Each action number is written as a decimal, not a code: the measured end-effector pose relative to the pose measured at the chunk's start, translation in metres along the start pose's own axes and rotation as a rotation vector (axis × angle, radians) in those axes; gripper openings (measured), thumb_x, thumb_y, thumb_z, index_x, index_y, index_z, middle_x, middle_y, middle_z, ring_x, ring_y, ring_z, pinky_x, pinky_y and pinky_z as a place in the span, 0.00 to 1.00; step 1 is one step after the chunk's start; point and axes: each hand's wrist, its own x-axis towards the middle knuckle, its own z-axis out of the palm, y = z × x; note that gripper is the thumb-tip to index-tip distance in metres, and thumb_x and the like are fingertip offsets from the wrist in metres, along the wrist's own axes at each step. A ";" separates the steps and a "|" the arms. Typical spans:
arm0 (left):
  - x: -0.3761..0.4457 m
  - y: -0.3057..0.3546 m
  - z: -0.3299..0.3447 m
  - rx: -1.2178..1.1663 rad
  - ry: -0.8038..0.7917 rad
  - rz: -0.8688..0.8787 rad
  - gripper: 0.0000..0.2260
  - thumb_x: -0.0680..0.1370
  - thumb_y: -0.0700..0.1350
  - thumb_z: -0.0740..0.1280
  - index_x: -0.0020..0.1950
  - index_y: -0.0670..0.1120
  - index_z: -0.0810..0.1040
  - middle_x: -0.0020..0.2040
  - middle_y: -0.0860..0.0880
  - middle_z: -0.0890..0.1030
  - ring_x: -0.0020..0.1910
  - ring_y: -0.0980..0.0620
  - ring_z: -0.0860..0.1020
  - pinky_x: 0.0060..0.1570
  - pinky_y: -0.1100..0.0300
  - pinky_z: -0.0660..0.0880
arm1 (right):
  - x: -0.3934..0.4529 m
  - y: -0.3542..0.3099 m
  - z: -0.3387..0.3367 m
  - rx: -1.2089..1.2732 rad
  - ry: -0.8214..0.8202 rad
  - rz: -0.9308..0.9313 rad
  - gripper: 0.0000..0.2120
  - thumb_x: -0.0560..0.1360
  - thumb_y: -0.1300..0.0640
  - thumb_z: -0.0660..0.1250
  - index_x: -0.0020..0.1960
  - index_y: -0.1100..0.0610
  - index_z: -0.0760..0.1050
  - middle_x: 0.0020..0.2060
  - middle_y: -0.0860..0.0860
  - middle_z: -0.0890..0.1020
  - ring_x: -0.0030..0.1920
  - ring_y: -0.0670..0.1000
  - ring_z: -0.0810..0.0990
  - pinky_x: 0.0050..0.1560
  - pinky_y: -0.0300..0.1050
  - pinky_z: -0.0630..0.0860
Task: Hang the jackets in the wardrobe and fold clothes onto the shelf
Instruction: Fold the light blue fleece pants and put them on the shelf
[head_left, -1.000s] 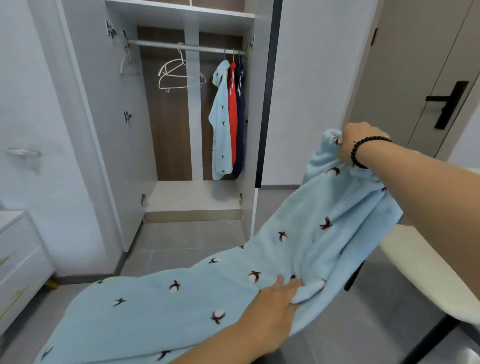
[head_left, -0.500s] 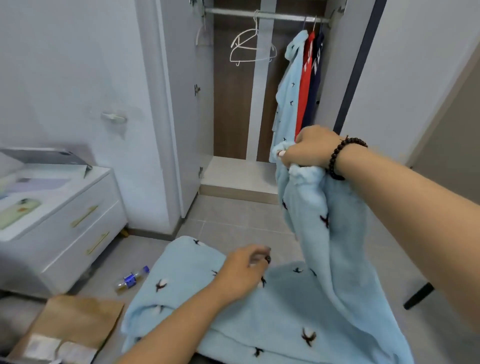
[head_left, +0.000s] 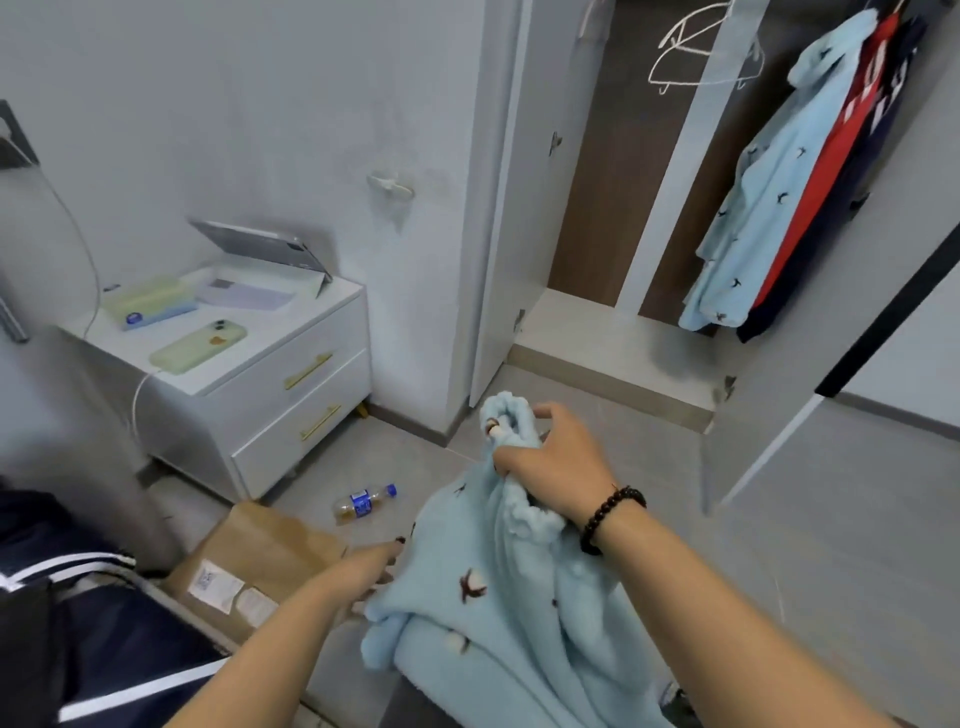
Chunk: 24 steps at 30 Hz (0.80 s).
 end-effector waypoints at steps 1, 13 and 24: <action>0.007 -0.006 -0.001 0.018 -0.044 -0.035 0.20 0.79 0.58 0.62 0.56 0.42 0.76 0.50 0.42 0.81 0.44 0.47 0.78 0.45 0.55 0.74 | 0.002 0.004 0.012 0.015 -0.004 0.002 0.20 0.69 0.47 0.70 0.57 0.49 0.69 0.43 0.40 0.77 0.42 0.38 0.76 0.35 0.34 0.70; 0.060 -0.042 0.010 -0.286 -0.511 -0.196 0.34 0.62 0.67 0.76 0.61 0.49 0.82 0.63 0.42 0.80 0.63 0.39 0.77 0.65 0.42 0.71 | 0.019 0.039 0.033 0.091 -0.079 0.211 0.21 0.66 0.50 0.71 0.57 0.50 0.72 0.46 0.43 0.79 0.44 0.41 0.79 0.37 0.37 0.71; 0.030 0.016 -0.004 -0.652 -0.369 0.088 0.24 0.67 0.49 0.75 0.59 0.40 0.81 0.57 0.36 0.81 0.53 0.38 0.81 0.53 0.46 0.77 | 0.010 0.054 0.011 0.272 -0.029 0.251 0.16 0.67 0.54 0.72 0.54 0.50 0.74 0.45 0.46 0.80 0.38 0.42 0.80 0.32 0.33 0.72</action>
